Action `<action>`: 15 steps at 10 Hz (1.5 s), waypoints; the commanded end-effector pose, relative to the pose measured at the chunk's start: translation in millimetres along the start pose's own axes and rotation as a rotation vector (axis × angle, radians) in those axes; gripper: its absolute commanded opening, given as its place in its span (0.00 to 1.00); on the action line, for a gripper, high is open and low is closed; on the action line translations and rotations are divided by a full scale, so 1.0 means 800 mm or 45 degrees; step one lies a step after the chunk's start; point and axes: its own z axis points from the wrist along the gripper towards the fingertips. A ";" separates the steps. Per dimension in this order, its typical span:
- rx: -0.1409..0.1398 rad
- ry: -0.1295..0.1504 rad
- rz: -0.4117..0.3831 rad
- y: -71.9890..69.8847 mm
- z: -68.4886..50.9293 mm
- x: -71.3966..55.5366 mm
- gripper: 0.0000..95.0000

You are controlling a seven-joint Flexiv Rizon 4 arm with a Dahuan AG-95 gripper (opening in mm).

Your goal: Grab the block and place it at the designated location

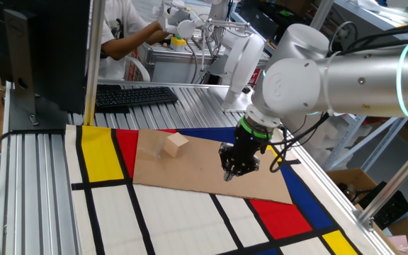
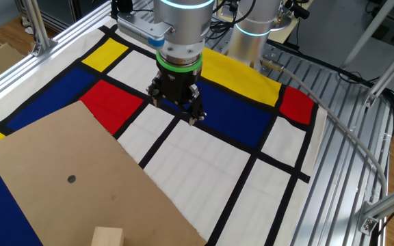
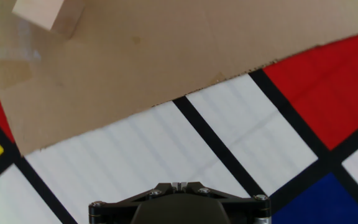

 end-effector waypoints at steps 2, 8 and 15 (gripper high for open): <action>0.002 -0.015 0.051 -0.001 0.000 0.000 0.00; 0.004 -0.018 0.065 -0.001 0.000 -0.001 0.00; -0.010 -0.024 0.139 0.009 0.015 -0.020 0.00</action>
